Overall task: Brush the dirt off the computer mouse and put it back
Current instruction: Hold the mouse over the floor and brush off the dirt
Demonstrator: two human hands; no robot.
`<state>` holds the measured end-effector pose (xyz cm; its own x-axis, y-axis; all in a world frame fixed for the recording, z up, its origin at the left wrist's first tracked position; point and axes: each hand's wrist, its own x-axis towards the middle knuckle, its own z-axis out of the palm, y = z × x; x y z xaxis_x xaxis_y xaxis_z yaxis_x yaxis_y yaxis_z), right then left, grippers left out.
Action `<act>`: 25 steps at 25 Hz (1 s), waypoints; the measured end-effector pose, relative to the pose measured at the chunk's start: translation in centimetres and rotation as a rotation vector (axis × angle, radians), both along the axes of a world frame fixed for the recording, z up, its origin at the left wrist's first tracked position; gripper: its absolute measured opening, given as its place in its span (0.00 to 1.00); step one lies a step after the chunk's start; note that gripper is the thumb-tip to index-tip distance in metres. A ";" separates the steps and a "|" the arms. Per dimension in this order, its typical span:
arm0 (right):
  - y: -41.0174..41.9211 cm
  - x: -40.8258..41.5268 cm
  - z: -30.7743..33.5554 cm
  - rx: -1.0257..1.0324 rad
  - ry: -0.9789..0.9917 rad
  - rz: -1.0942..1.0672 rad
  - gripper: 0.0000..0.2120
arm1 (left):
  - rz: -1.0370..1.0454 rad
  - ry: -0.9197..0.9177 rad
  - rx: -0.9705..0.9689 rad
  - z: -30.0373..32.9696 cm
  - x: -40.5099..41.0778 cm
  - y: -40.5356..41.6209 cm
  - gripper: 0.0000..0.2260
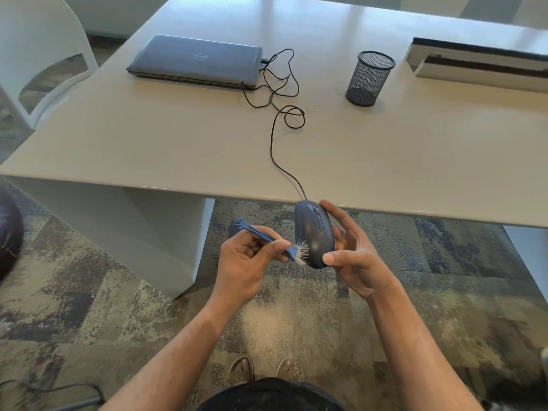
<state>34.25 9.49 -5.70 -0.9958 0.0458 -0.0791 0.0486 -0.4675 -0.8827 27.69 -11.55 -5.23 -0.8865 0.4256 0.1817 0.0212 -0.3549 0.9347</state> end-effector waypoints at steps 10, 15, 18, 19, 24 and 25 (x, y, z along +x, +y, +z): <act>0.1 0.0 0.5 0.039 -0.025 -0.043 0.48 | 0.019 -0.012 0.001 -0.8 2.3 0.1 0.03; 0.3 0.0 0.4 0.028 -0.019 -0.046 0.47 | 0.081 0.005 0.019 -0.3 1.6 -0.5 0.04; 0.4 0.3 0.4 0.026 0.000 0.002 0.47 | 0.152 0.026 0.015 0.2 0.3 -1.0 0.06; 0.3 0.3 0.3 0.030 0.005 0.032 0.47 | 0.175 0.027 0.012 0.3 -0.2 -1.1 0.05; -0.4 0.4 0.1 0.010 0.023 0.148 0.48 | 0.234 0.007 0.030 1.1 -2.0 -0.5 0.05; -0.5 0.4 0.1 0.012 0.023 0.154 0.48 | 0.236 -0.002 0.031 1.1 -2.2 -0.4 0.05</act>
